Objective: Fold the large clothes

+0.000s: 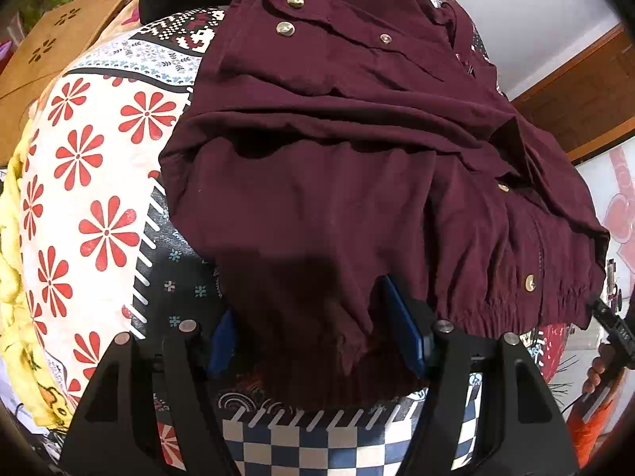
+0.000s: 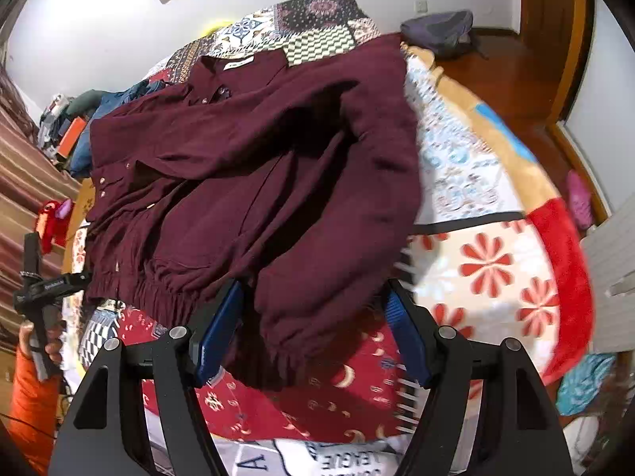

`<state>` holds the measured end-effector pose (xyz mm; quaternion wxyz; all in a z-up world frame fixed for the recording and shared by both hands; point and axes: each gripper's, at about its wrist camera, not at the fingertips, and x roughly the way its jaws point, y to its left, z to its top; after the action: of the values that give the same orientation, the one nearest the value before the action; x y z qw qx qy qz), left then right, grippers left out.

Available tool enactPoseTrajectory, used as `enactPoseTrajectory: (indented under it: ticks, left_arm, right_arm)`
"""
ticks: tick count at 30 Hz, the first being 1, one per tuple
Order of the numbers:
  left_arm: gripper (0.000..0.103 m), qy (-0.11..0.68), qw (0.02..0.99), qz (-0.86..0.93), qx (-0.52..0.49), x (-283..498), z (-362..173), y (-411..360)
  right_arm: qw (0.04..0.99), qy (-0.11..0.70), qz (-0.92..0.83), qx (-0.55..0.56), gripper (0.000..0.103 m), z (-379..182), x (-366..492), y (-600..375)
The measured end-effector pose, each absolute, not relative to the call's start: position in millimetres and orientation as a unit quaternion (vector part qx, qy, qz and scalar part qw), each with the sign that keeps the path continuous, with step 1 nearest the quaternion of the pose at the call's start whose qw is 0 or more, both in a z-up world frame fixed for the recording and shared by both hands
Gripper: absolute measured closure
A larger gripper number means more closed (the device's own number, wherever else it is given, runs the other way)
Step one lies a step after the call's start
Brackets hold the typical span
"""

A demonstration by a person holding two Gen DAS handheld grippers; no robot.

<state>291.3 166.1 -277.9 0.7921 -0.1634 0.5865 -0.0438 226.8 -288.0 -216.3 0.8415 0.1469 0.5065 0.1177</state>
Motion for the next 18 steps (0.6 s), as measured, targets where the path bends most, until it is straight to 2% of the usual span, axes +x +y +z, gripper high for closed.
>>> enactPoseTrajectory:
  ticks: [4,7,9,12,15,18]
  left_arm:
    - [0.040,0.575,0.798,-0.050,-0.172,287.1,-278.9,168.0]
    - [0.055,0.566,0.806,-0.050,-0.165,282.6,-276.7,167.6]
    - [0.066,0.562,0.809,-0.049,-0.165,278.0,-273.4,171.5]
    - [0.080,0.555,0.813,-0.051,-0.166,273.0,-266.9,176.2]
    - [0.089,0.543,0.822,-0.052,-0.160,272.2,-257.4,177.5]
    - [0.095,0.528,0.834,-0.053,-0.151,273.8,-244.7,175.4]
  right_arm:
    - [0.839,0.495,0.127,0.188,0.034,-221.2,229.2,-289.8]
    - [0.837,0.488,0.126,0.214,0.036,-223.4,229.3,-293.5]
    - [0.838,0.483,0.130,0.218,0.052,-221.1,229.2,-293.9]
    - [0.843,0.473,0.138,0.214,0.066,-214.0,227.9,-292.1]
    - [0.850,0.466,0.144,0.199,0.081,-208.2,229.4,-288.9]
    - [0.859,0.452,0.151,0.186,0.087,-200.5,231.2,-285.8]
